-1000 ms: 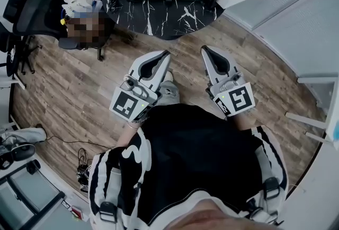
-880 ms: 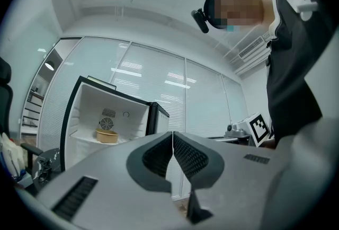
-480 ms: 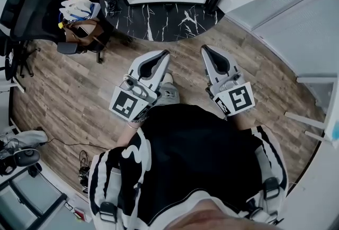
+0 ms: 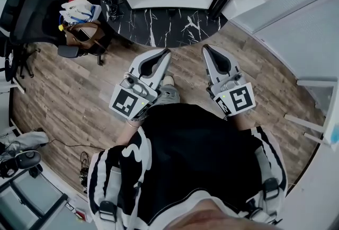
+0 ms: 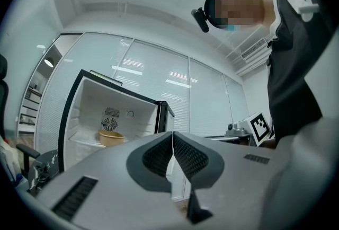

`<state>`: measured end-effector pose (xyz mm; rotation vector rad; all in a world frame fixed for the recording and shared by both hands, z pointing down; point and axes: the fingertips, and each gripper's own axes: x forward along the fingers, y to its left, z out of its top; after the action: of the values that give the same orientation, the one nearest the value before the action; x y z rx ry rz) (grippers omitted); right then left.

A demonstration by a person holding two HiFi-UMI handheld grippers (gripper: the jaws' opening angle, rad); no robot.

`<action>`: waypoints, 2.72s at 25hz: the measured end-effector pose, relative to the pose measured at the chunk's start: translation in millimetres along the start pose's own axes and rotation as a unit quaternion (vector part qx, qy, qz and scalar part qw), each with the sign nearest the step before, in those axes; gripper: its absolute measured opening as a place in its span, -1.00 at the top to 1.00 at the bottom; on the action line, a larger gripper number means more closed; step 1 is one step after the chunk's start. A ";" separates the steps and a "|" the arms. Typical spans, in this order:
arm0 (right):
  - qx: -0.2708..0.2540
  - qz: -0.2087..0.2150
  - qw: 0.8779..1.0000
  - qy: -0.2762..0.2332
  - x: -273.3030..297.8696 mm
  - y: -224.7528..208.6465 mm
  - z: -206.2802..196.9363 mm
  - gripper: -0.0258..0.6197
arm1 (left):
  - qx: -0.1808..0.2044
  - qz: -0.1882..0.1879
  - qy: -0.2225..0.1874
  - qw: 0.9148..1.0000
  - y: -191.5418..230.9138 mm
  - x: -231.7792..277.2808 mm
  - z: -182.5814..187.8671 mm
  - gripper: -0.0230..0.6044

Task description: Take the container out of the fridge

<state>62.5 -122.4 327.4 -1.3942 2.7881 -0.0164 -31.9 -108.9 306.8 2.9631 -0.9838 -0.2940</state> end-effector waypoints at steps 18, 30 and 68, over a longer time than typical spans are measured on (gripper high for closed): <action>0.002 -0.011 1.000 0.004 48.4 -15.5 -2.5 0.89 | -0.007 -0.022 -0.009 1.000 49.1 22.2 6.5 0.89; 0.000 -0.022 1.000 0.001 84.4 -27.6 -4.8 0.89 | -0.004 -0.029 0.009 1.000 89.6 34.3 -5.9 0.89; 0.005 -0.077 0.997 0.001 113.7 -53.8 -16.4 0.89 | -0.016 -0.067 0.019 0.997 129.9 55.5 -21.3 0.89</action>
<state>36.9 -245.7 343.0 -1.6037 2.6711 -0.0345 -61.5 -247.3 326.3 2.9985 -0.7709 -0.2510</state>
